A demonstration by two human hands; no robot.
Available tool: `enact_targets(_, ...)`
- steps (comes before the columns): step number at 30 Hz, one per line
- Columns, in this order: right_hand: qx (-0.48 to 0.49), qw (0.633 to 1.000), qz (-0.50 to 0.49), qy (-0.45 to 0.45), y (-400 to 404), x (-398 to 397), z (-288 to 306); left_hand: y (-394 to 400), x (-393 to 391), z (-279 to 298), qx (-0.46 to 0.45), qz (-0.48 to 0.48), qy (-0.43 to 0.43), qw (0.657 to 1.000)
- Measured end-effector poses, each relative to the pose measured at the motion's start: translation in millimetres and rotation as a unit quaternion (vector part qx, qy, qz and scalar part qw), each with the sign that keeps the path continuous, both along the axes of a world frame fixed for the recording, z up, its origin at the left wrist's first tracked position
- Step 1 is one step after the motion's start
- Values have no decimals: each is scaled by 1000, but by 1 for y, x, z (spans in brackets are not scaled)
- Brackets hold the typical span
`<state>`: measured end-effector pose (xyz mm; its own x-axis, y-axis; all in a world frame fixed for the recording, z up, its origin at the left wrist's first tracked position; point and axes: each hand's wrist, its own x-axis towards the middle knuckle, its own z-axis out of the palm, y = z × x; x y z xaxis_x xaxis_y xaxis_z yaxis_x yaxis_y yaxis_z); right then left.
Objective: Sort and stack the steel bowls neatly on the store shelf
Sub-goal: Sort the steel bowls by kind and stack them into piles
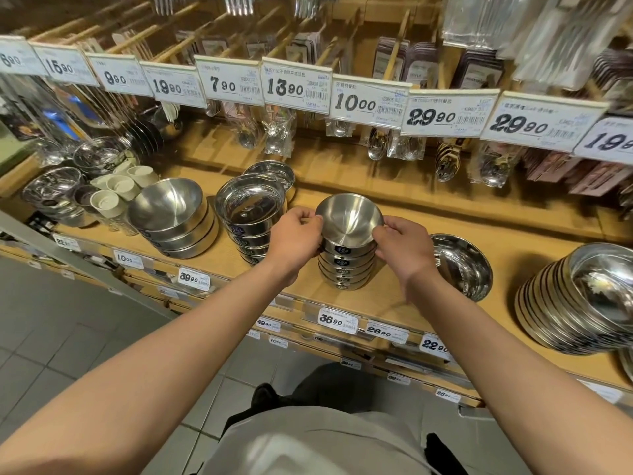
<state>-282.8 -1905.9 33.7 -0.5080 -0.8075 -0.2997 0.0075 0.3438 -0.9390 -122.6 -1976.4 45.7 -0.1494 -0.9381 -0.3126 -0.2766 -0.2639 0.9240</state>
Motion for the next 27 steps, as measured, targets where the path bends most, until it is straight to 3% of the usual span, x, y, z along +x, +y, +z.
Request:
enact_targets(13, 9, 1000, -1, 5, 0, 2, 8, 0, 2, 3, 17, -7, -3, 1000)
enact_targets(23, 25, 1000, 4, 12, 3, 3, 12, 1, 4, 5, -20, -19, -59, 998)
enact_targets(27, 1, 998, -24, 57, 11, 4, 21, 5, 16, 13, -53, -36, -84, 994)
